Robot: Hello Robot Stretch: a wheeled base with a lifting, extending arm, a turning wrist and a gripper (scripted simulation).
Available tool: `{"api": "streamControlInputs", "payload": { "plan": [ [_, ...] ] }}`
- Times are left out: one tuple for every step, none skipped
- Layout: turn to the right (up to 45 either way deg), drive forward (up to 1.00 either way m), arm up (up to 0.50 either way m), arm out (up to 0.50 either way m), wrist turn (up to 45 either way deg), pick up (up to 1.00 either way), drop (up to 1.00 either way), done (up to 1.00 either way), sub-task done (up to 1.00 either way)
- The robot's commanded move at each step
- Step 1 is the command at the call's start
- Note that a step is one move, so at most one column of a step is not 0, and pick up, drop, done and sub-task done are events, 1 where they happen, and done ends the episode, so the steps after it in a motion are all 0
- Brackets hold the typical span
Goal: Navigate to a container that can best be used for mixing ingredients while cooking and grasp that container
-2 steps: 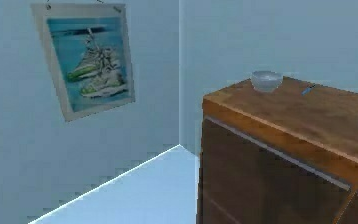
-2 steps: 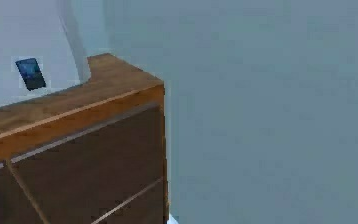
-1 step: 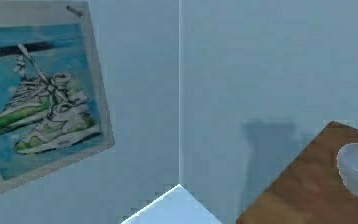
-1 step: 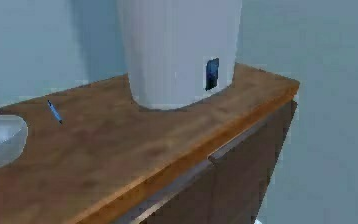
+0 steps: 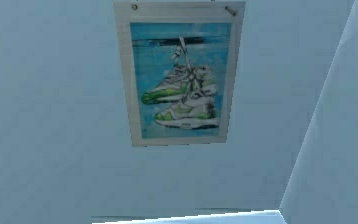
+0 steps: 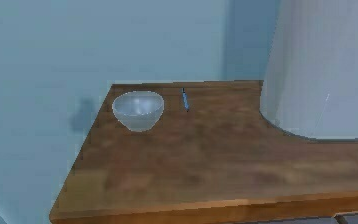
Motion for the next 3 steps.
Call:
{"api": "streamControlInputs", "payload": {
  "plan": [
    [0.0, 0.0, 0.5, 0.0, 0.0, 0.0, 0.0, 0.0, 0.0],
    [0.0, 0.0, 0.38, 0.0, 0.0, 0.0, 0.0, 0.0, 0.0],
    [0.0, 0.0, 0.0, 0.16, 0.0, 0.0, 0.0, 0.0, 0.0]
  ]
}}
